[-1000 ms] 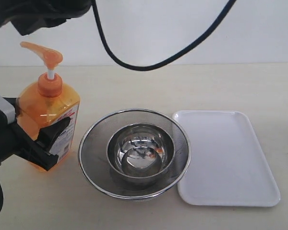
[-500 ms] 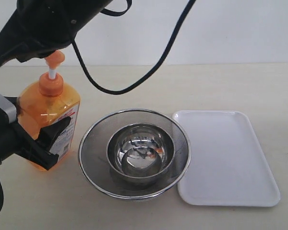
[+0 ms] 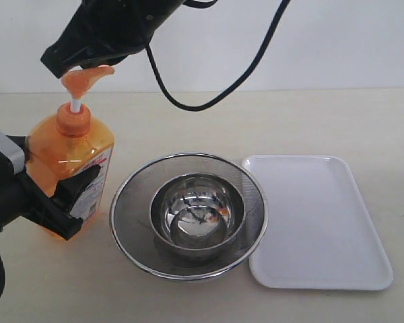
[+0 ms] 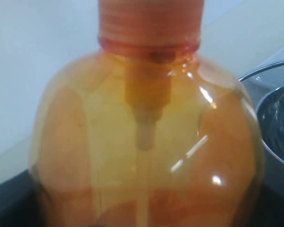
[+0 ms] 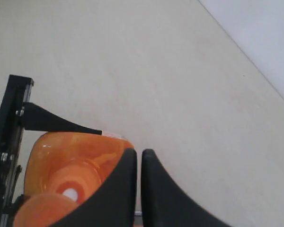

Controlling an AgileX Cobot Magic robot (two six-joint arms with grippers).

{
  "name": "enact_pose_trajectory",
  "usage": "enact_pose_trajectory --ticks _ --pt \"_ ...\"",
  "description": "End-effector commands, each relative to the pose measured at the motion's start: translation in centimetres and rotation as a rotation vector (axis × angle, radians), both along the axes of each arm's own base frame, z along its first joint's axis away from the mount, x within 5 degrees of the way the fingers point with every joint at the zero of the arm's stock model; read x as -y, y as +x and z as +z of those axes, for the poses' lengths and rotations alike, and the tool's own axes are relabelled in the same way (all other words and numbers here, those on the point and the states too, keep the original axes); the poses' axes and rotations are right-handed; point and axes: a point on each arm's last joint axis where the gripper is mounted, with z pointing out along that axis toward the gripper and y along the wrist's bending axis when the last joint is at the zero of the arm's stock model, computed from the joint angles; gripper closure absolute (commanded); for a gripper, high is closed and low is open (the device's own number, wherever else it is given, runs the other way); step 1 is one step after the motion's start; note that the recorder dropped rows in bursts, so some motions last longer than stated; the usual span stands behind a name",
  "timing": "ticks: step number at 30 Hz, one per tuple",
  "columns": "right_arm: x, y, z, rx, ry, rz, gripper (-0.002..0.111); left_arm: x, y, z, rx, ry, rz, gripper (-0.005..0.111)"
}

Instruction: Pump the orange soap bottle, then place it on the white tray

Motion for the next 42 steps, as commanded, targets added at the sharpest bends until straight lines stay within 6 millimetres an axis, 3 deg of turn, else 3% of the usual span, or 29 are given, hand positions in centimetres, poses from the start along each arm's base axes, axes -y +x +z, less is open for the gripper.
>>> enact_pose_trajectory --ticks 1,12,17,22,24,32,37,42 --pt "0.6 0.0 -0.1 -0.007 -0.062 -0.011 0.107 0.1 0.2 0.8 0.059 -0.024 0.001 0.102" --pt "1.7 -0.9 1.3 -0.020 -0.076 -0.025 0.107 0.1 0.2 0.8 0.058 -0.023 0.001 0.102" --pt "3.2 -1.0 2.8 -0.011 -0.075 -0.120 0.109 0.1 0.2 0.8 0.064 -0.009 -0.002 0.102" --pt "5.2 -2.4 3.7 0.023 -0.002 -0.193 0.109 0.1 0.2 0.8 0.082 0.032 -0.010 0.102" --pt "7.0 -3.6 3.7 0.049 0.026 -0.242 0.109 0.1 0.2 0.8 0.087 0.041 -0.012 0.102" --pt "13.0 -4.4 1.5 0.065 0.081 -0.407 0.109 -0.2 0.3 0.9 0.084 0.032 0.025 0.102" --pt "13.3 -4.7 0.5 0.063 0.071 -0.406 0.109 -0.9 0.5 0.9 0.057 -0.039 0.119 0.102" --pt "13.1 -4.4 1.0 0.115 0.135 -0.405 0.109 -1.4 0.7 0.9 0.017 -0.151 0.204 0.102"
